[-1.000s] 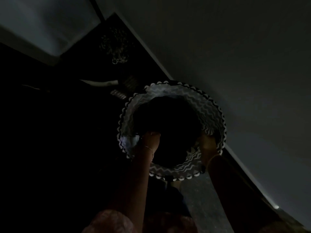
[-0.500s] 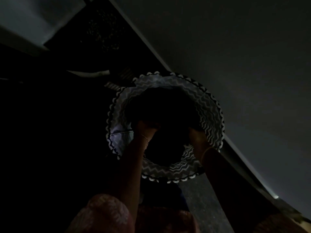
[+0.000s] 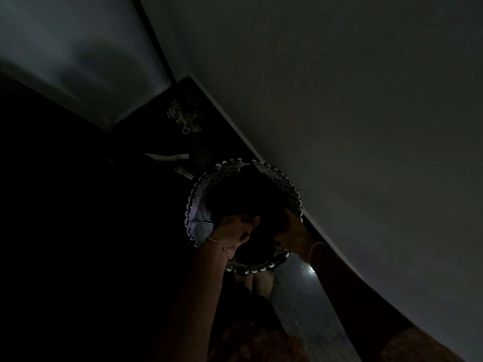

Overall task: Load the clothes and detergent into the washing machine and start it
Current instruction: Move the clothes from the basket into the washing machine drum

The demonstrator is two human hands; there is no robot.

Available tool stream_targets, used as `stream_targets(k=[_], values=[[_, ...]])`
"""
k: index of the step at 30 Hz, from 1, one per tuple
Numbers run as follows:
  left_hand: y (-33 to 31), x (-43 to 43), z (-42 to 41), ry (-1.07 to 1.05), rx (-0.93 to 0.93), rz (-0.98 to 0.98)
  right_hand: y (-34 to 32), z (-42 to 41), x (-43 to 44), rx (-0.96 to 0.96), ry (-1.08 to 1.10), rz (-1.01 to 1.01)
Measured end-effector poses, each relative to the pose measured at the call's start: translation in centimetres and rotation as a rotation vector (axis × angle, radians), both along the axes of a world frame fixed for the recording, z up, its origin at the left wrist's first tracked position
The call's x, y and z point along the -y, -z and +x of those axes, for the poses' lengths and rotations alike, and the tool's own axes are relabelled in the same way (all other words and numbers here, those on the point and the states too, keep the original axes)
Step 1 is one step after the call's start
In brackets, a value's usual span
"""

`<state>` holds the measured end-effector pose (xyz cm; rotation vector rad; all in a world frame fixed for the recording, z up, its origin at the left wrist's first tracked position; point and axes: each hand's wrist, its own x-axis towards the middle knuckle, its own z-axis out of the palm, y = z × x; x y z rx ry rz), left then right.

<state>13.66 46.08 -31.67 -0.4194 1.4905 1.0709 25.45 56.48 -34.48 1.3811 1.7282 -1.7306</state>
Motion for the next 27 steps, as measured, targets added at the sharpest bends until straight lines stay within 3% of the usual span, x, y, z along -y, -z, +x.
stream_targets(k=[5, 9, 13, 16, 27], values=[[-8.2, 0.6, 0.1, 0.031, -0.069, 0.157, -6.3, 0.7, 1.0, 0.051, -0.176, 0.004], [-14.6, 0.7, 0.3, 0.033, -0.13, 0.248, -5.4, 1.3, 1.1, -0.119, -0.159, 0.028], [-20.4, 1.0, -0.2, -0.036, -0.123, 0.312, -14.3, -0.8, 1.9, -0.275, -0.163, 0.223], [-24.3, 1.1, -0.8, -0.104, -0.125, 0.375, -17.5, -1.8, 2.1, -0.343, -0.184, 0.296], [-34.8, 1.3, -2.9, -0.28, -0.117, 0.545, -24.9, -3.1, 2.3, -0.522, 0.075, 0.366]])
